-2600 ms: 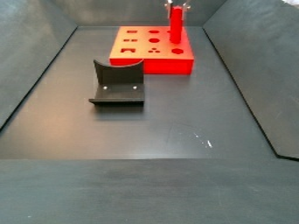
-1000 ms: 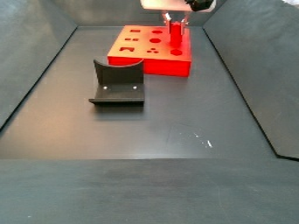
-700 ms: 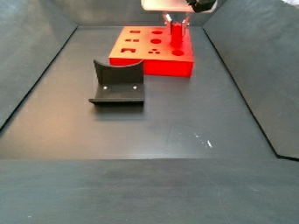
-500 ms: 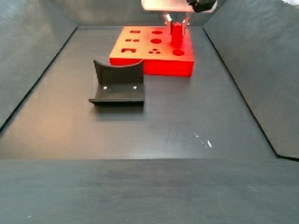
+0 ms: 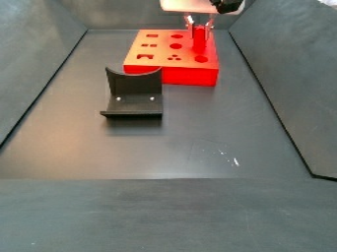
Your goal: Insert the star object.
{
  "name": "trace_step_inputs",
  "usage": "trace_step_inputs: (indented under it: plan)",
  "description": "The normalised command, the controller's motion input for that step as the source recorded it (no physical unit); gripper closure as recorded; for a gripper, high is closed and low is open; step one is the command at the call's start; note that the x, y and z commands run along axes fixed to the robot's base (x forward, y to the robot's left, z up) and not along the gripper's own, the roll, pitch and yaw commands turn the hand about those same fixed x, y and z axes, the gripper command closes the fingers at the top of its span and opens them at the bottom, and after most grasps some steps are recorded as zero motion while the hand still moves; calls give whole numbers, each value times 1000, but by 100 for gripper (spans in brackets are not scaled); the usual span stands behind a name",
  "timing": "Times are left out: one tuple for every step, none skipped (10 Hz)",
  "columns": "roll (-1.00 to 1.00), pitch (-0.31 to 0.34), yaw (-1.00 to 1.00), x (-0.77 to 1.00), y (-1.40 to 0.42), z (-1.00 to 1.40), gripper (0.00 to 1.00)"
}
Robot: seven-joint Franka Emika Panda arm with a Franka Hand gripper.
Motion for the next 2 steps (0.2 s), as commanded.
trace_step_inputs:
  plan:
    - [-21, 0, 0, 0, 0, 0, 100]
    - [0, 0, 0, 0, 0, 0, 100]
